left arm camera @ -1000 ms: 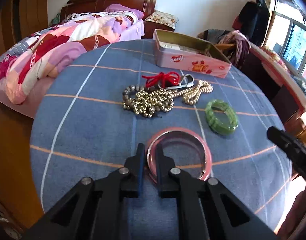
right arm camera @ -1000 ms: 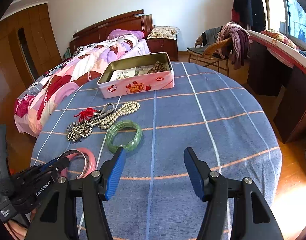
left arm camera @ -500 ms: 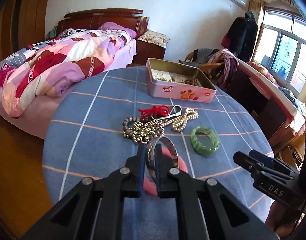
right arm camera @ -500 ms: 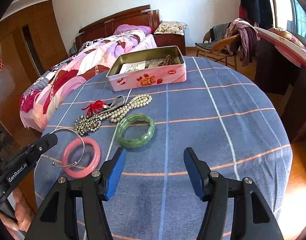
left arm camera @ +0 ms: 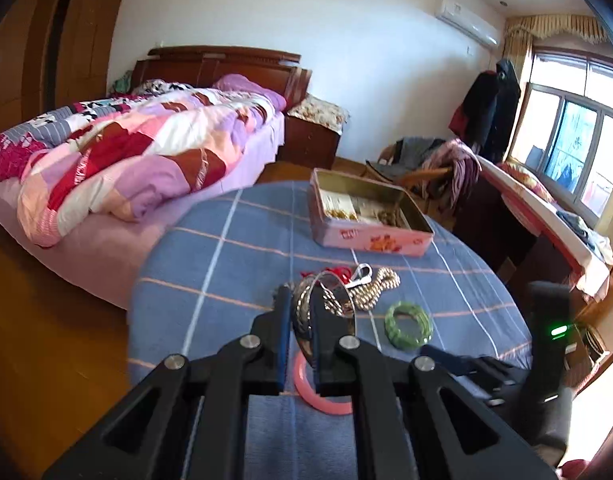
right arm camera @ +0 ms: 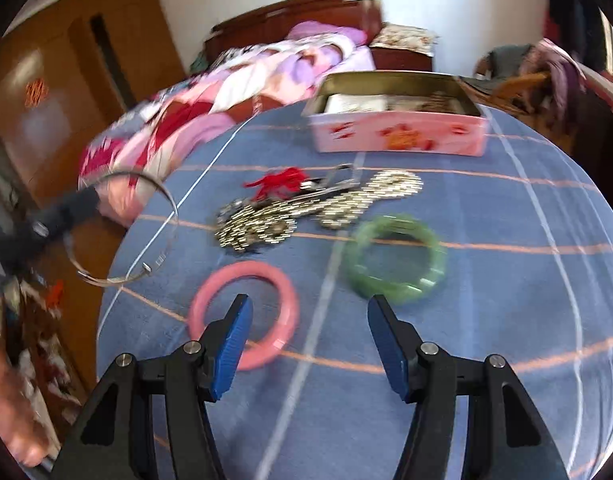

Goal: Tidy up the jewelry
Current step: 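Grasp the pink bangle with the right gripper while left holds the silver bangle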

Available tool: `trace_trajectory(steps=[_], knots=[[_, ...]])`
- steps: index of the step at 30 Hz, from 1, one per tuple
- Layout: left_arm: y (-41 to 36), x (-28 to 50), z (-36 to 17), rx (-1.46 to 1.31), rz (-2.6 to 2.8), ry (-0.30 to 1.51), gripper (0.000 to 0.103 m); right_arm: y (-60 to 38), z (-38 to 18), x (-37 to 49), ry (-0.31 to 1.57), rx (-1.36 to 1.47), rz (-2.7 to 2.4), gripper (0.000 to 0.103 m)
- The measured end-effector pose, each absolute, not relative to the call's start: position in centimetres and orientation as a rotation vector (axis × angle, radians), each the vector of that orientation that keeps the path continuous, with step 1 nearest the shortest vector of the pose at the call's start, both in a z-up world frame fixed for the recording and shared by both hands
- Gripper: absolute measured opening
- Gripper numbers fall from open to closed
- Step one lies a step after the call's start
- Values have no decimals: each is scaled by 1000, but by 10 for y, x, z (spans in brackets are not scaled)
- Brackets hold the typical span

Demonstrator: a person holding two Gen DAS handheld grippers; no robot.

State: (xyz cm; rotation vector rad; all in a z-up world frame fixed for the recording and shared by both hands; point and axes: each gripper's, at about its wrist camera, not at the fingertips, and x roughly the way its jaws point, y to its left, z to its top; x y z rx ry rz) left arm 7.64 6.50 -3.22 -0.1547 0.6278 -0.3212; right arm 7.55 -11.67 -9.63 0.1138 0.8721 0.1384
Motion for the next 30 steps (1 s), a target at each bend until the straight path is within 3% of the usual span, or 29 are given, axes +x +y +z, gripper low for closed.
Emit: trace_trajectory(steps=[6,8,10,30], knots=[[79,80,-29,-169,-285,614,9,-78,-110,95,940,-40,144,36],[81,79,-30,-170,-279,614,9,-76,-112,97,935,-68,122,20],[81,80,-31,-173,-281,615,9,-79,-112,98,935,-64,124,10],[54,77,-24,-158,-343,602,9,-140,-39,72,723,91,15,9]])
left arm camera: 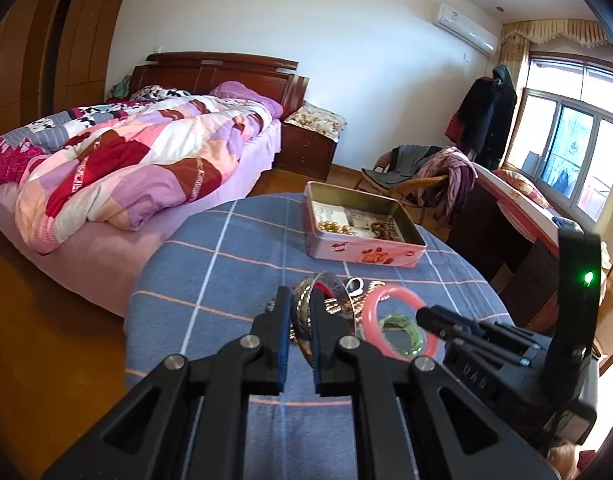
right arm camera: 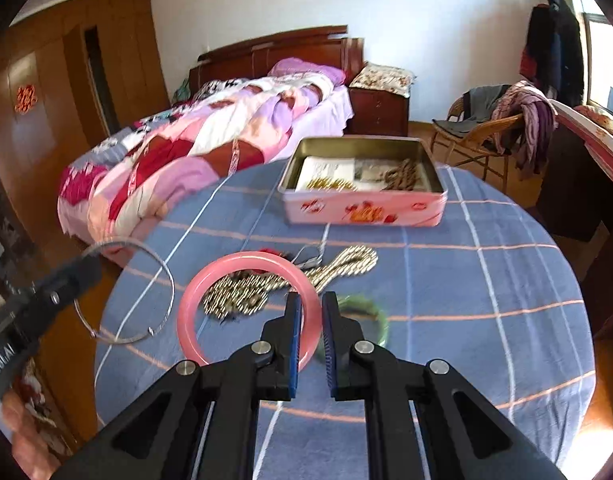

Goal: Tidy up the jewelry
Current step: 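Grasp the pink bangle with the right gripper while left holds the silver bangle, then carry both bangles over the pink tin and release them inside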

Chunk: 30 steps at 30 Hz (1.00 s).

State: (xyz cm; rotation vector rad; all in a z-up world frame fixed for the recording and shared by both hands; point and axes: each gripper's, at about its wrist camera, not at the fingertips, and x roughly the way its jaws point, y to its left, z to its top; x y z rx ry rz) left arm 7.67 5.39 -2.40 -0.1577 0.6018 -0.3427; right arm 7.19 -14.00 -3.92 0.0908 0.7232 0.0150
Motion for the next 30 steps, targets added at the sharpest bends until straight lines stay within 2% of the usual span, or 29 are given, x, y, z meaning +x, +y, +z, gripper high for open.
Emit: trace_trajectory(steps=[14,30], knots=[[12,103,-26,-146,-440,618,9,-228,-24,82,653,226,-178,9],[-49,216,-15,-141,-445,593,9,-255,-29,212,618,208,-253,9]])
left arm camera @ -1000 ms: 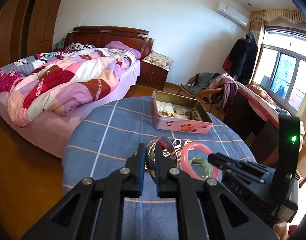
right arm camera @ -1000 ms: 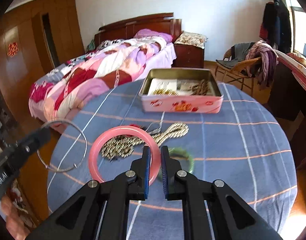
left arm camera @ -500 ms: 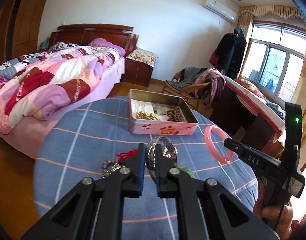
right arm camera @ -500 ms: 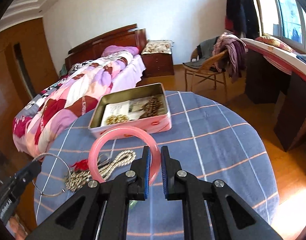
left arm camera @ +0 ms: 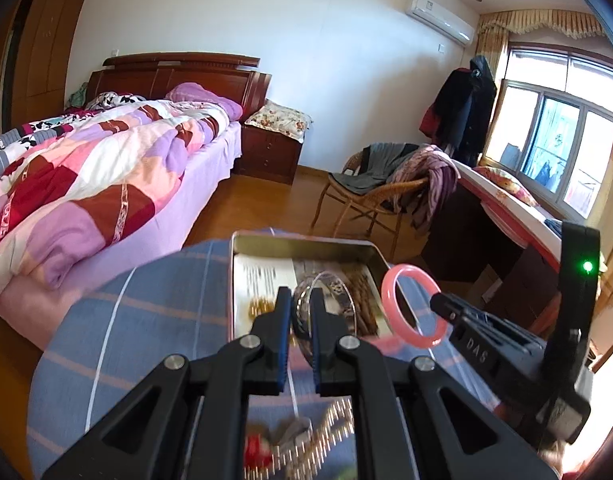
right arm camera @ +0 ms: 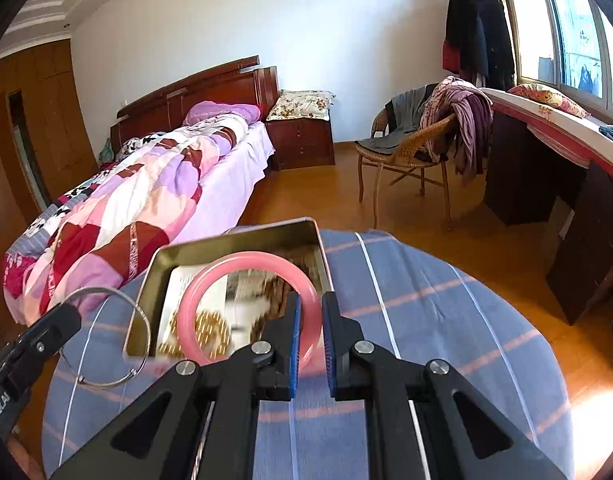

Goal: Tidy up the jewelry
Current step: 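Carry both bangles over the pink tin and release them inside, then withdraw both open grippers from the tin toward the remaining jewelry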

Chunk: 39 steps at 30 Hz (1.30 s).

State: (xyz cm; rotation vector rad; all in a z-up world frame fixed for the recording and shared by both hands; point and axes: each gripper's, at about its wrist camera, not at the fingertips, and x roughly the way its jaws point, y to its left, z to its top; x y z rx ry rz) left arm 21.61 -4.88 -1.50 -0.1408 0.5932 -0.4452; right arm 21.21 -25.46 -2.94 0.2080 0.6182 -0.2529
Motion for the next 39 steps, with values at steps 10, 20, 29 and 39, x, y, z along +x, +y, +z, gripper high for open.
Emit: trace_trajectory(steps=[10,20,29,39], knots=[[-81,276,-52,-88,-393,696,9,-258,-62,282,670,182,-263,10],[-94,286,-64,-38,-337,781,10,-268,-75,285,665,242,-212,26],[-91,255,-32,35,-260,713,75,-268,-38,233,571,259,-249,61],[-74,195,-22,72,-230,723,76,-258,-27,160,602,260,-241,60]])
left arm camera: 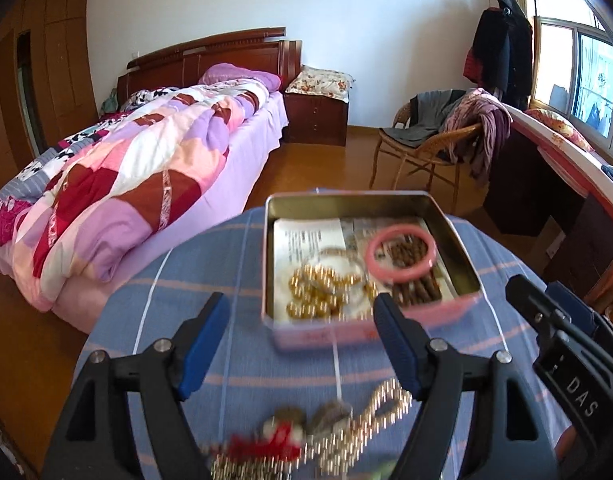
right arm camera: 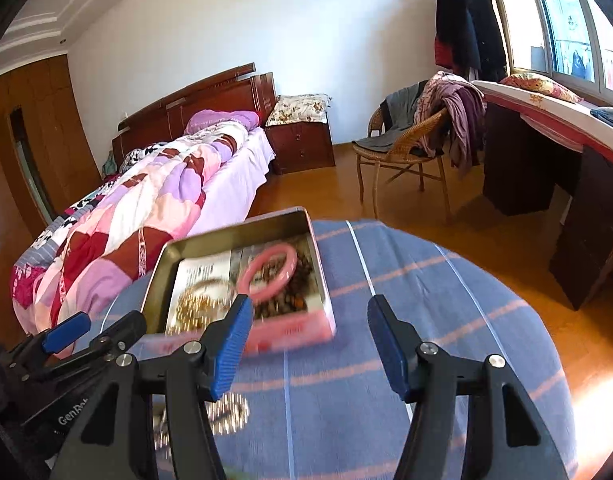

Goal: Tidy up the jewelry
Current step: 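Withdraw both open grippers from the tin toward the remaining jewelry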

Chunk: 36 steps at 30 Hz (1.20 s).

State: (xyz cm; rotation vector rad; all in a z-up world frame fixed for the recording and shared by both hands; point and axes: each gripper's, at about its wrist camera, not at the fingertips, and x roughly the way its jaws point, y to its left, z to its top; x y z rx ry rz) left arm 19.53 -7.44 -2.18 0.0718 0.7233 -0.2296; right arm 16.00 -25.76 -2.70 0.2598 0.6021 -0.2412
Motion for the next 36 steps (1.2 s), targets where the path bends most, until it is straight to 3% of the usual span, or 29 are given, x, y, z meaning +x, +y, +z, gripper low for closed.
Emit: trace_trajectory(steps=[17,36], knots=[[-38,104,-50,100,-146,742,77,-230,-49,55,674,281,-196,60],[1,61,-71,57,-113,736,81,-216,-62,20,703,241,-181,60]])
